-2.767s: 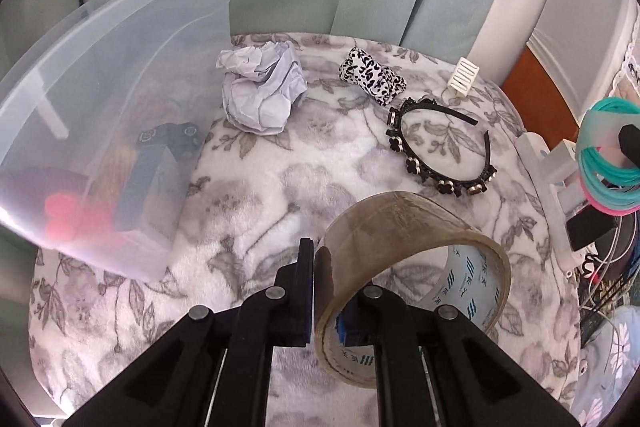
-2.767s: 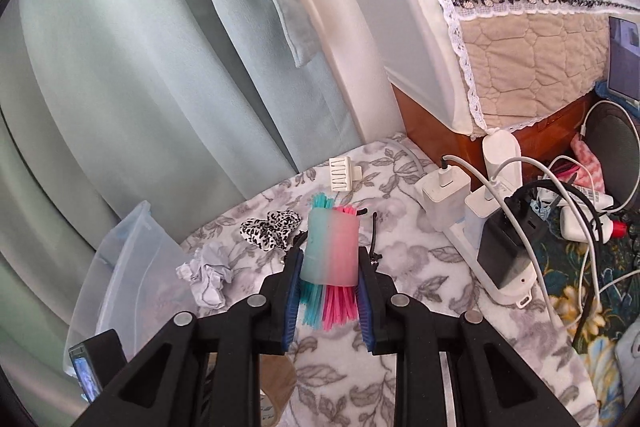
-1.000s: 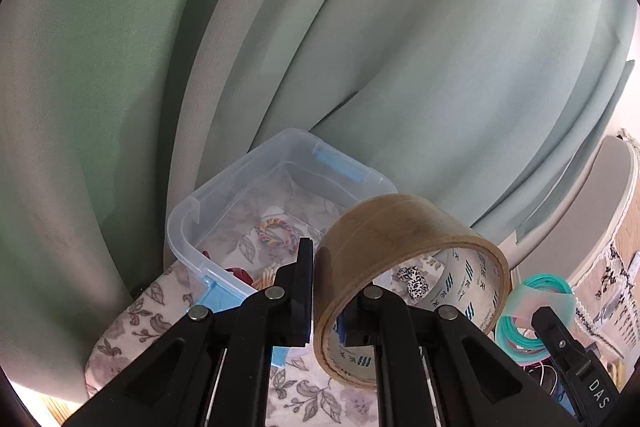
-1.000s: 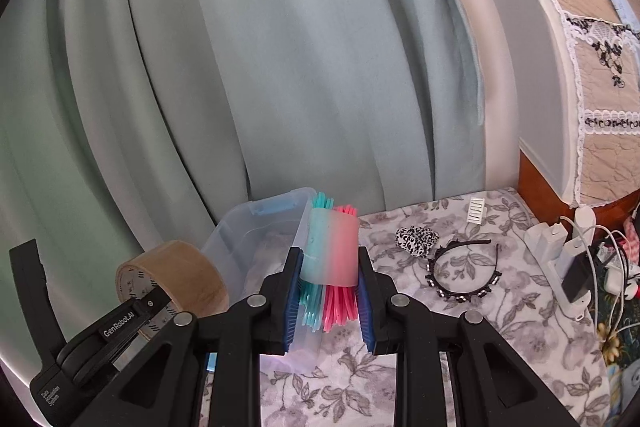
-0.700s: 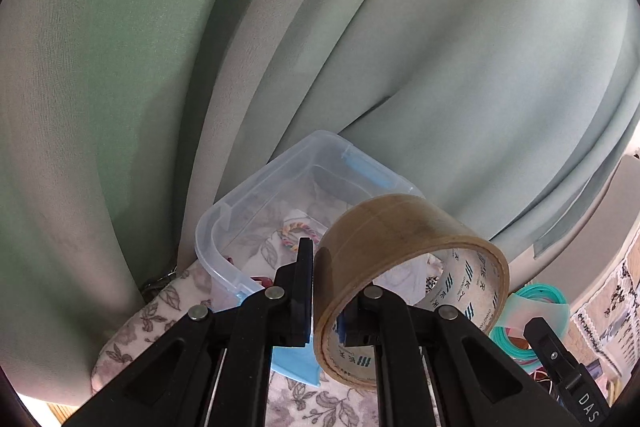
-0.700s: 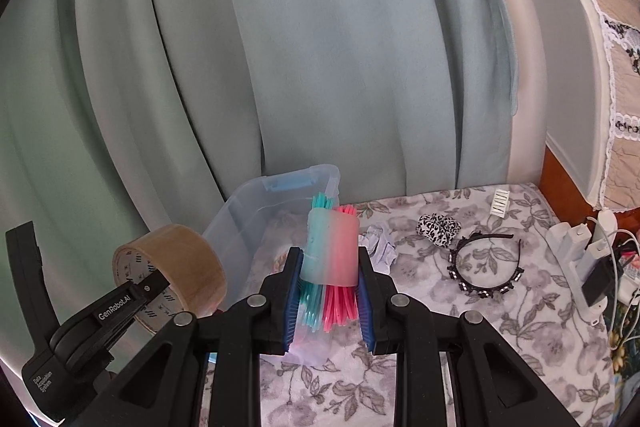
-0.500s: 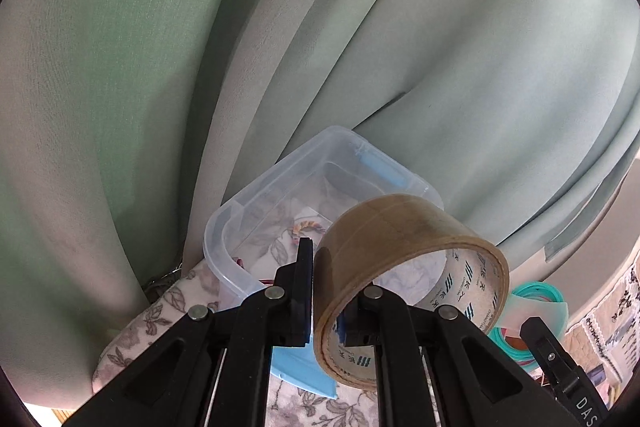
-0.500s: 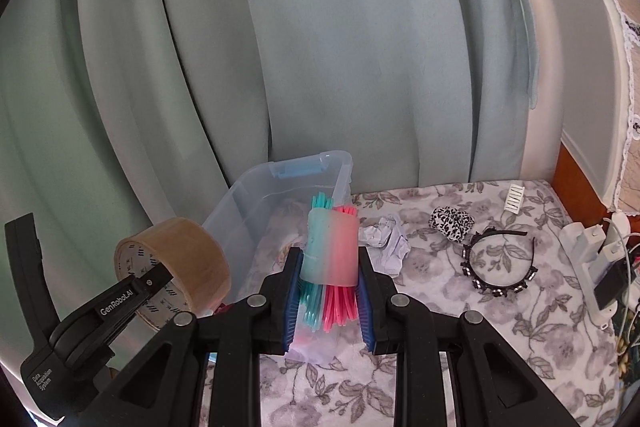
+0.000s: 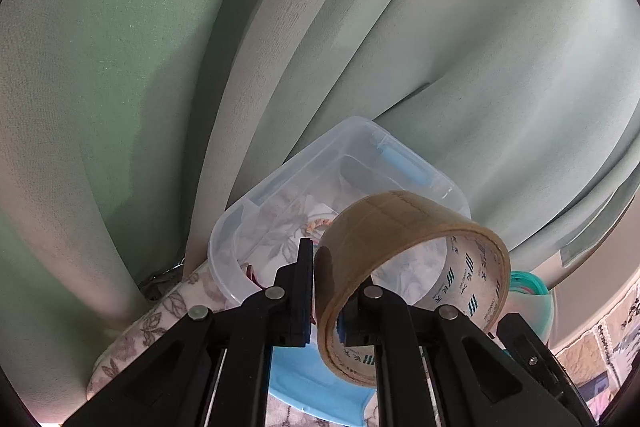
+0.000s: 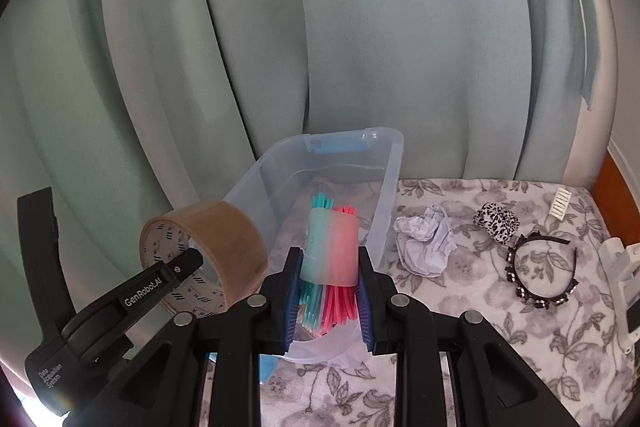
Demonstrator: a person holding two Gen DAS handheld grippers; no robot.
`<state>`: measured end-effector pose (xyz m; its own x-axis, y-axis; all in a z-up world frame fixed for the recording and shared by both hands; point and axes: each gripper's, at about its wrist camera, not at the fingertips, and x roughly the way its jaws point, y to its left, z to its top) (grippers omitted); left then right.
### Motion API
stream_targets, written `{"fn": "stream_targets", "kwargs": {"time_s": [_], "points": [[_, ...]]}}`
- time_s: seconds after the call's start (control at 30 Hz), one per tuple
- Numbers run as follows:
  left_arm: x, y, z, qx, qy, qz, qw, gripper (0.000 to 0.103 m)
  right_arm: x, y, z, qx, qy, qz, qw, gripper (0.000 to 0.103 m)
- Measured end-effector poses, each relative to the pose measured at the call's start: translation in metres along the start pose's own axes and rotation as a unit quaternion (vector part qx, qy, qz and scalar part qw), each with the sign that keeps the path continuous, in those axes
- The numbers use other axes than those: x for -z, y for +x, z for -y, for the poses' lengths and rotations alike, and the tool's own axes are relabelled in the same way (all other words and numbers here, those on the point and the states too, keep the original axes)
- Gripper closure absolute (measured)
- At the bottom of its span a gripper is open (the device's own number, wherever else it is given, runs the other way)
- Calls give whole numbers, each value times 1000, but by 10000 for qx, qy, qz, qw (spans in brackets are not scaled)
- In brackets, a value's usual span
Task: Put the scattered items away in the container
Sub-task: 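Carry the tape roll and brush over the clear box with both tools, then open both tools to drop the tape roll and brush into the box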
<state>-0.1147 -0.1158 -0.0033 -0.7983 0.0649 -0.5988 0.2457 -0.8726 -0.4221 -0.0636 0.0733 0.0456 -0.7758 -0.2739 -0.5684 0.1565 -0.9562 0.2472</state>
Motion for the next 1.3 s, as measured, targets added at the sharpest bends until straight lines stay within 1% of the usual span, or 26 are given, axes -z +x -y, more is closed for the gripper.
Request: {"fn": "stream_targets", "kwargs": {"time_s": [0.3, 0.33, 0.4, 0.47, 0.53, 0.6, 0.7, 0.73, 0.77, 0.8, 0.87, 0.93, 1.13, 1.17, 1.27, 1.3], "points": [[5, 22, 4, -1, 10, -165, 9999, 93, 9, 27, -5, -118, -120, -317, 9994, 75], [5, 24, 4, -10, 10, -166, 9999, 93, 11, 30, -5, -139, -128, -372, 9991, 74], [5, 26, 5, -1, 4, -130, 9999, 90, 14, 37, -4, -160, -114, -482, 9986, 73], [6, 28, 7, 33, 38, -102, 9999, 89, 17, 40, -4, -163, -113, -494, 9986, 73], [6, 29, 10, 30, 82, -82, 9999, 85, 15, 41, -6, -118, -203, -505, 9984, 73], [5, 31, 15, 105, 119, -78, 9998, 78, 15, 42, -7, -120, -240, -533, 9982, 72], [5, 35, 20, 108, 168, -70, 9998, 75, 14, 43, -7, -116, -263, -526, 9982, 72], [5, 35, 20, 150, 161, -68, 9997, 74, 14, 43, -7, -136, -275, -526, 9981, 71], [2, 30, 17, 179, 155, -81, 9997, 69, 14, 43, -8, -160, -291, -532, 9980, 67], [2, 31, 18, 202, 161, -82, 9996, 67, 13, 42, -9, -189, -319, -534, 9979, 67], [5, 14, 15, 218, 201, -88, 9995, 64, 13, 42, -11, -197, -386, -534, 9976, 62], [6, 12, 16, 225, 223, -87, 9995, 62, 14, 42, -13, -207, -426, -534, 9974, 60], [11, 2, 13, 254, 217, -127, 9994, 59, 13, 40, -11, -263, -385, -544, 9974, 59], [12, -6, 13, 250, 225, -135, 9993, 58, 13, 39, -11, -257, -385, -545, 9974, 59], [13, -7, 15, 251, 270, -176, 9992, 50, 14, 38, -13, -249, -382, -549, 9975, 59], [13, -10, 16, 250, 301, -188, 9991, 49, 14, 37, -14, -244, -370, -546, 9975, 59]]}}
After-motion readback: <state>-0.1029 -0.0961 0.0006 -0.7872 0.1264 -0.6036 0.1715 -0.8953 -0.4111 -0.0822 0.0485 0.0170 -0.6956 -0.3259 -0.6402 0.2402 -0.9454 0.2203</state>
